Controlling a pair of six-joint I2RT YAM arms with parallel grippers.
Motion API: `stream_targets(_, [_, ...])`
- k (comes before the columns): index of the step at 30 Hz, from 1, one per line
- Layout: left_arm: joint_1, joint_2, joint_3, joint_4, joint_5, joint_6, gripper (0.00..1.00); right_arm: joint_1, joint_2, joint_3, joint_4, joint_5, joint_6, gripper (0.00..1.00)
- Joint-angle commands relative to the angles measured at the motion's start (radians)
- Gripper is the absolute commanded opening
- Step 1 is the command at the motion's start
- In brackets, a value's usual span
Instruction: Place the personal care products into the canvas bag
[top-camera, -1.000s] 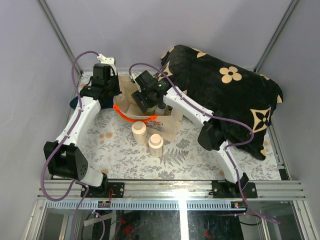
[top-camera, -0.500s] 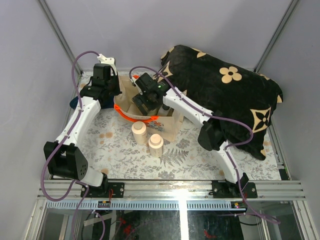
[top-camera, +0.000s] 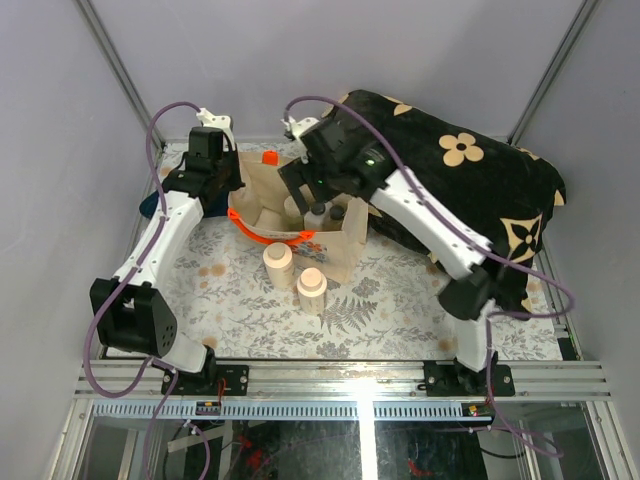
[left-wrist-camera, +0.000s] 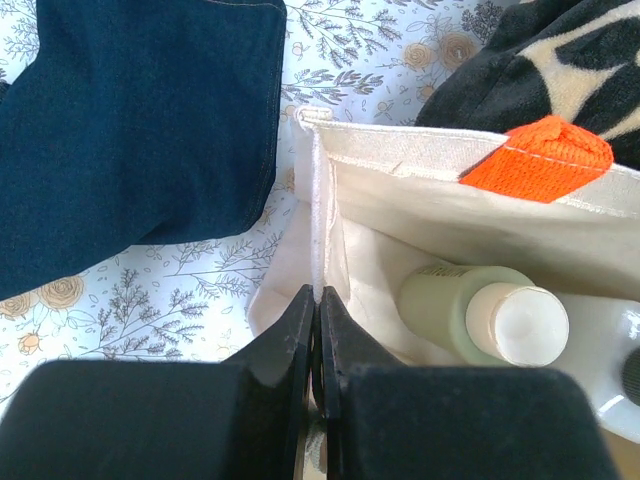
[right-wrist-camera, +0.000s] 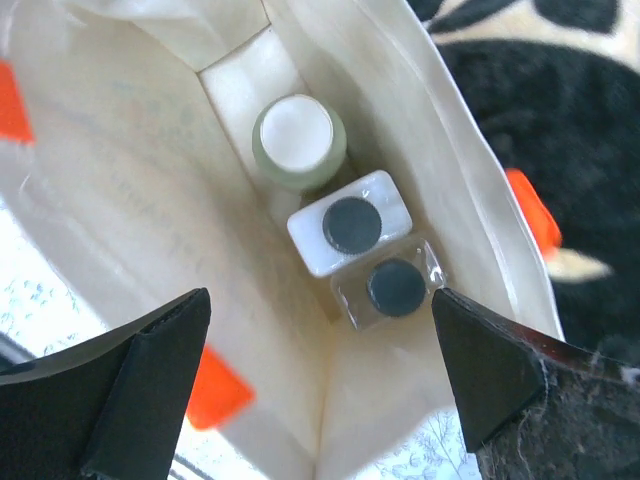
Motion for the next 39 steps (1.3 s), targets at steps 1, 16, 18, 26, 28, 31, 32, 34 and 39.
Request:
stream_targets(1, [0.000,0.021,0.036,0.043,-0.010,0.001,0.00,0.009,-0.253,-0.219,0.051,-0.005,0.015,1.00])
stream_targets(16, [0.000,0.048,0.041,0.046,-0.029,0.004,0.00,0.199,-0.540,-0.721,0.169,0.001,0.026,1.00])
stream_targets(18, [0.000,0.048,0.040,0.046,-0.029,0.004,0.00,0.229,-0.531,-0.733,0.178,-0.010,0.030,1.00])
stream_targets(26, [0.000,0.044,0.031,0.044,-0.024,0.006,0.00,0.286,-0.476,-0.877,0.302,-0.069,0.031,1.00])
stream_targets(28, [0.000,0.039,0.024,0.043,-0.017,0.002,0.00,0.290,-0.445,-0.885,0.317,-0.072,0.025,1.00])
stream_targets(31, [0.000,0.026,0.008,0.048,-0.010,-0.002,0.00,0.290,-0.419,-0.897,0.350,-0.080,0.011,0.99])
stream_targets(32, [0.000,0.022,0.003,0.048,-0.013,-0.002,0.00,0.291,-0.414,-0.899,0.366,-0.087,0.006,0.99])
stream_targets(34, [-0.001,0.013,-0.006,0.049,-0.013,-0.001,0.00,0.290,-0.397,-0.897,0.388,-0.098,-0.002,1.00])
stream_targets(39, [0.000,0.000,-0.010,0.047,-0.016,0.004,0.00,0.291,-0.324,-0.867,0.403,-0.106,-0.026,0.99])
